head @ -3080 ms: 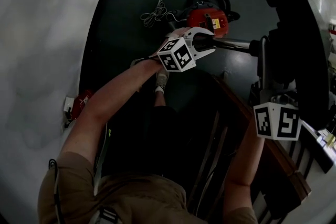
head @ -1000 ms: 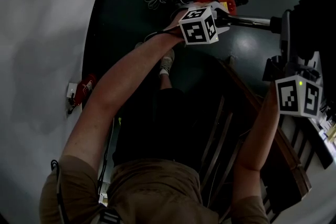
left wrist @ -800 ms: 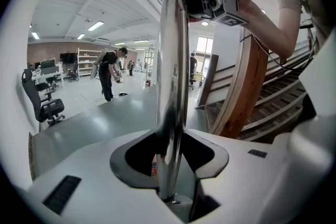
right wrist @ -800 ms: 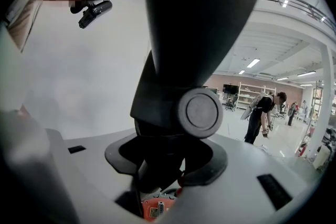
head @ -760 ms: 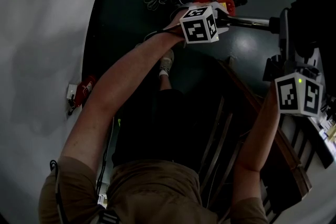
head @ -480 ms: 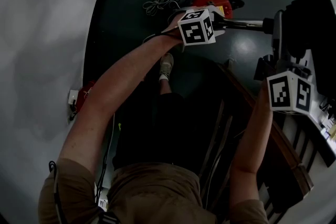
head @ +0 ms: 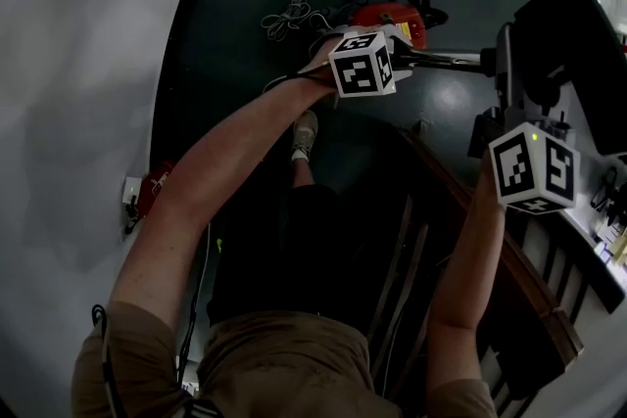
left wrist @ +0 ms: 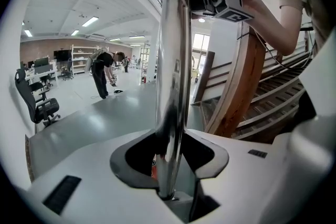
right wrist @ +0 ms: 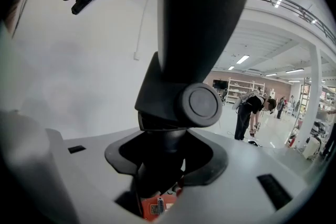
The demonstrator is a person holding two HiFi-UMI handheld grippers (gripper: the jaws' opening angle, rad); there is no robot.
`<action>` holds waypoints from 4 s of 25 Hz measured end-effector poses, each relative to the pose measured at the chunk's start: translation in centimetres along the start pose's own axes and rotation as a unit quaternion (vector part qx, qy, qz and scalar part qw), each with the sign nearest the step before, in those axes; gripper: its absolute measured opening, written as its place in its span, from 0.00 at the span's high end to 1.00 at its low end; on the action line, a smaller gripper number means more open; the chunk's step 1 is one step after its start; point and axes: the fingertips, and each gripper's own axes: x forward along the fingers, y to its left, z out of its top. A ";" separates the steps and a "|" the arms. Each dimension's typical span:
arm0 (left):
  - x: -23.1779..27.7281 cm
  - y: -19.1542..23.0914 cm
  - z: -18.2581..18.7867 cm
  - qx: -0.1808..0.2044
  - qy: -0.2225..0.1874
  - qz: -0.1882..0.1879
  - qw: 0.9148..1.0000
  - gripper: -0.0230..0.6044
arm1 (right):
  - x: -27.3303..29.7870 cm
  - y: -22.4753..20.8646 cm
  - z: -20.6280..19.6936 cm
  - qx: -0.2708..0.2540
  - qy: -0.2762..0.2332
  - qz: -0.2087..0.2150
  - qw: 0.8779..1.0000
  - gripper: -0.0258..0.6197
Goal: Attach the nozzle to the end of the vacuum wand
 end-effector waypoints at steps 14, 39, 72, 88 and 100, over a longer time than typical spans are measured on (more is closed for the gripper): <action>-0.1 0.1 -0.2 0.009 0.002 0.001 1.000 0.72 | -1.0 0.2 -0.1 0.022 -0.047 -0.005 0.999 0.68; 2.9 0.7 1.4 0.043 0.023 -0.011 0.999 0.72 | 0.0 -2.6 -1.6 0.027 0.008 -0.020 0.999 0.68; -24.0 -0.3 -12.7 -0.218 -0.188 0.293 0.912 0.58 | 6.0 24.4 1.8 -0.036 -0.051 0.231 0.971 0.68; -45.2 -10.7 -28.8 -0.350 -0.130 0.408 0.834 0.58 | 14.6 63.1 -6.8 -0.202 0.097 0.443 0.868 0.68; -53.4 -20.8 -41.2 -0.400 -0.162 0.449 0.783 0.58 | 13.9 76.4 -14.6 -0.245 0.106 0.430 0.863 0.68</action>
